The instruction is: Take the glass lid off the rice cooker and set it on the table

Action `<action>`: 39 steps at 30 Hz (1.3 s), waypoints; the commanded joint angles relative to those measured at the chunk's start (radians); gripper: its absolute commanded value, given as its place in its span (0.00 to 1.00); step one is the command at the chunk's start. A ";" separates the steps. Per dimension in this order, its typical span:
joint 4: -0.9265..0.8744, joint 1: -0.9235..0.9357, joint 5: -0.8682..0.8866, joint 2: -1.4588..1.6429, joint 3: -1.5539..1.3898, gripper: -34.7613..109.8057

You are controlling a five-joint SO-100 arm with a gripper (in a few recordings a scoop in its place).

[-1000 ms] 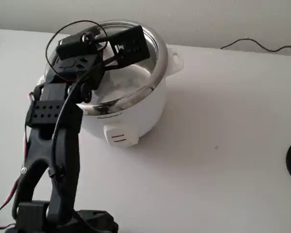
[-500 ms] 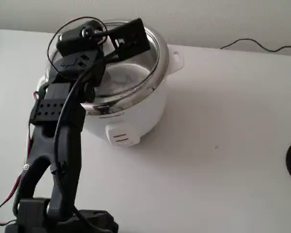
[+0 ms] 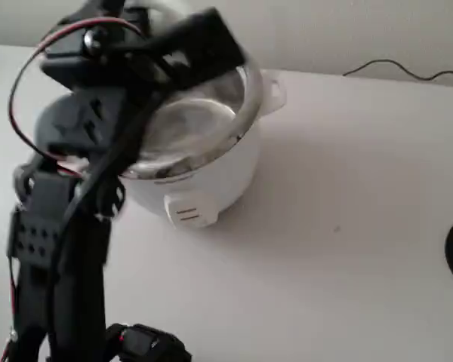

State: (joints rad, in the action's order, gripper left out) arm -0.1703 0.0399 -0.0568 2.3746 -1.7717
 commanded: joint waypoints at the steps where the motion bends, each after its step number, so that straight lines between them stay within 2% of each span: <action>1: 0.109 0.261 -0.012 0.077 -0.044 0.24; 7: 0.206 0.446 -0.012 -0.041 -0.167 0.24; 10: 0.293 0.495 -0.012 -0.117 -0.213 0.24; 14: 0.313 0.523 -0.011 -0.196 -0.239 0.24; 18: 0.385 0.495 -0.012 -0.229 -0.342 0.24; 34: 0.485 0.298 -0.011 -0.449 -0.548 0.24; 39: 0.423 0.279 -0.031 -0.535 -0.548 0.37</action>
State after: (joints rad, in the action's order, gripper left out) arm 0.2301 0.3329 -0.0568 1.8454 -2.3501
